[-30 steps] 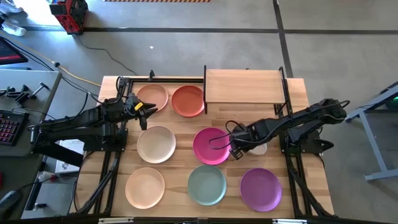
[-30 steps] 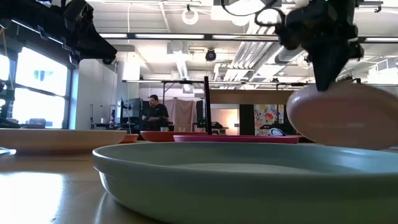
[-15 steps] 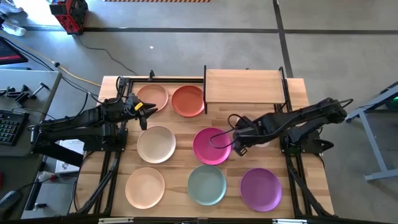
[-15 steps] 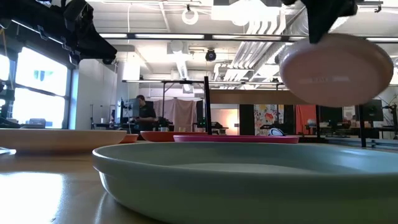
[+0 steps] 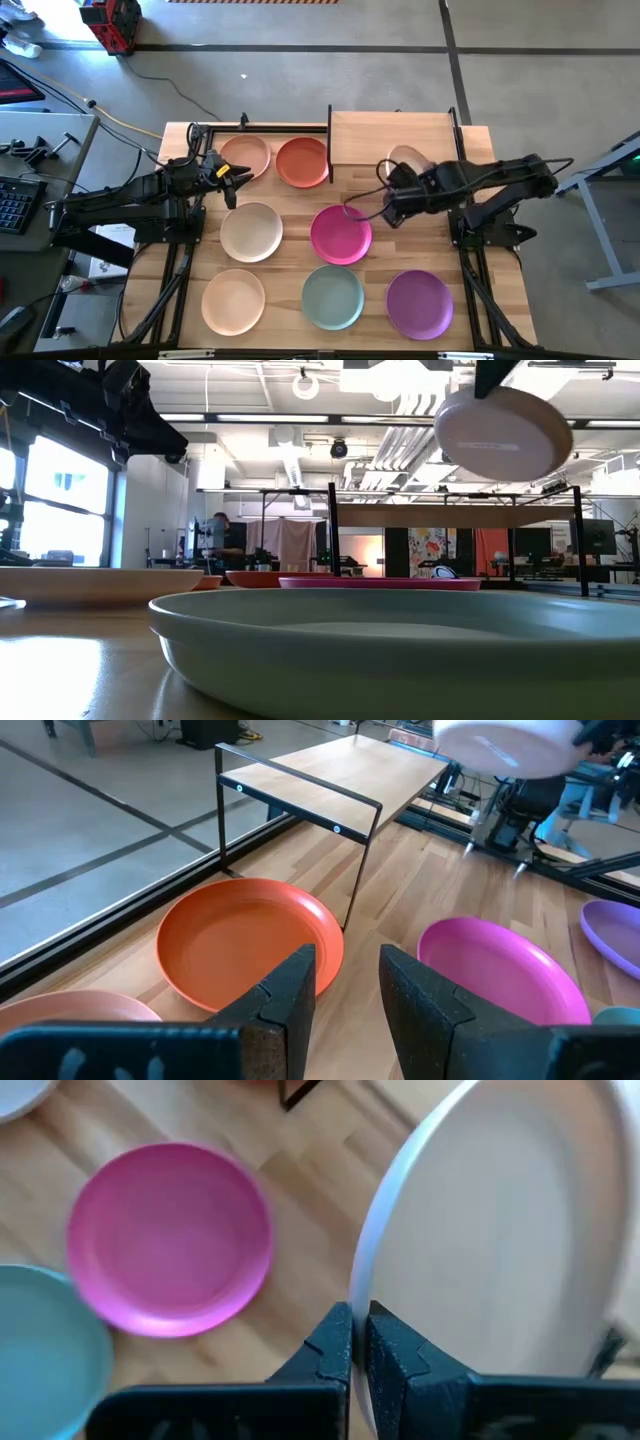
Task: Place and stack plates onto a shelf
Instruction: Put the right white plate on the shelf
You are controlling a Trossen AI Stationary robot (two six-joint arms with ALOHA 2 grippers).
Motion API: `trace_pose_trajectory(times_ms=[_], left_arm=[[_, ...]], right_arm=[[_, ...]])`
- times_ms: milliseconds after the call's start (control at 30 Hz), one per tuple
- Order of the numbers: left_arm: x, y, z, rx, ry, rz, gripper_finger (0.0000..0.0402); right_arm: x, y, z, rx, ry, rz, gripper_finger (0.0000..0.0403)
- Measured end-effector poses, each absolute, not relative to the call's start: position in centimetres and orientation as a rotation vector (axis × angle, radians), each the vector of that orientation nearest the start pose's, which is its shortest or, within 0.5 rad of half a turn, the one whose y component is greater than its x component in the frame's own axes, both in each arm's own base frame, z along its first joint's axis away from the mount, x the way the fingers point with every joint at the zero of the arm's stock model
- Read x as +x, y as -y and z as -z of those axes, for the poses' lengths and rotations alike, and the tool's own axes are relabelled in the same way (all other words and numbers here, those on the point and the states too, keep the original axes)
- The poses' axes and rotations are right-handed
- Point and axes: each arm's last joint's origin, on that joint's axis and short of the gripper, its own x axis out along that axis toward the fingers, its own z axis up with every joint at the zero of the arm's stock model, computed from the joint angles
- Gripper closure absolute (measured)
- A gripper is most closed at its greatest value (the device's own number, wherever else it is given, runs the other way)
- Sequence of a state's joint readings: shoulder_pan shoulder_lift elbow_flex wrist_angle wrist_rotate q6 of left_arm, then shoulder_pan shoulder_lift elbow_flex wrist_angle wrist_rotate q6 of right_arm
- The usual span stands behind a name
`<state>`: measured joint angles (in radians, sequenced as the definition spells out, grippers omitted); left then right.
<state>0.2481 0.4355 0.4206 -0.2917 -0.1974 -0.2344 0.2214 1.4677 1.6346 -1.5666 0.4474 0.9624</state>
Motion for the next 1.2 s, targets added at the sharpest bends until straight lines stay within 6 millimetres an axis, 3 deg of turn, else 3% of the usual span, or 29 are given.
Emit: trace_pose_trajectory(times_ms=[267, 567, 867, 1200], left_arm=[[11.3, -3.5, -24.2, -0.236, -0.256, -0.476, 0.0300], [11.3, -3.5, -24.2, -0.236, -0.257, -0.476, 0.0300], [11.3, -3.5, -24.2, -0.236, -0.257, -0.476, 0.0300], [11.3, -3.5, -24.2, -0.236, -0.257, -0.477, 0.0300]], right_arm=[[24.0, 0.1, -37.5, 0.185, -1.130, 0.822, 0.0403], [23.6, 4.8, -37.3, 0.146, -1.207, 0.884, 0.0403], [23.5, 8.0, -33.7, 0.162, -1.331, 0.865, 0.0403], [23.2, 10.1, -31.7, 0.134, -1.397, 0.786, 0.0403]])
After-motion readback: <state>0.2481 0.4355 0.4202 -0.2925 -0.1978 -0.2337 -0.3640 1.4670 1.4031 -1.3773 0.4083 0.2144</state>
